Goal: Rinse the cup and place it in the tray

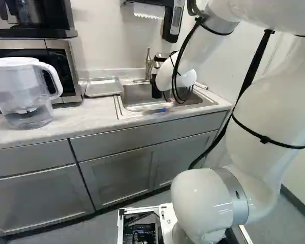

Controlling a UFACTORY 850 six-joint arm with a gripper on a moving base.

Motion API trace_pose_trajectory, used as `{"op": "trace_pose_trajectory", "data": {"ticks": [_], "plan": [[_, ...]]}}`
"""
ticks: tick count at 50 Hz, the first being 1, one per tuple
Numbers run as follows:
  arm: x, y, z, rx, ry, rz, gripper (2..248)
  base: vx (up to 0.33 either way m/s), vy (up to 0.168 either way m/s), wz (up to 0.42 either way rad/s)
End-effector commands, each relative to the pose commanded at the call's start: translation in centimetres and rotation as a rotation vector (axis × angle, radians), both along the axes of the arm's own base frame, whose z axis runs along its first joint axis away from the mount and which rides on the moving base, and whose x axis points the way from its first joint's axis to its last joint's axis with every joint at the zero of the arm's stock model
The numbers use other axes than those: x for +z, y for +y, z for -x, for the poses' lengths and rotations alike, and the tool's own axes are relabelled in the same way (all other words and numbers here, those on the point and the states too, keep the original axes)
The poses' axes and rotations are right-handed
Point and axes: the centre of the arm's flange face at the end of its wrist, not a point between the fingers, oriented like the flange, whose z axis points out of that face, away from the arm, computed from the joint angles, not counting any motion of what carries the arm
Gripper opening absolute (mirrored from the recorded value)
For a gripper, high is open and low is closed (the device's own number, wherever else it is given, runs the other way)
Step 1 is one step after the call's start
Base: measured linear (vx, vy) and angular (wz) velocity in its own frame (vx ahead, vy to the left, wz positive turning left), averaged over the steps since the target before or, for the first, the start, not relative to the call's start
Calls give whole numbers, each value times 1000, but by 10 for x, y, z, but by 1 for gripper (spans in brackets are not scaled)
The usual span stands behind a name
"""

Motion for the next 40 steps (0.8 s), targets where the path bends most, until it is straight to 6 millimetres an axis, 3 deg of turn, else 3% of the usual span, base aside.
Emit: {"op": "trace_pose_trajectory", "data": {"ticks": [40], "plan": [[0,0,0,0,0,0,121,0,0,0]]}}
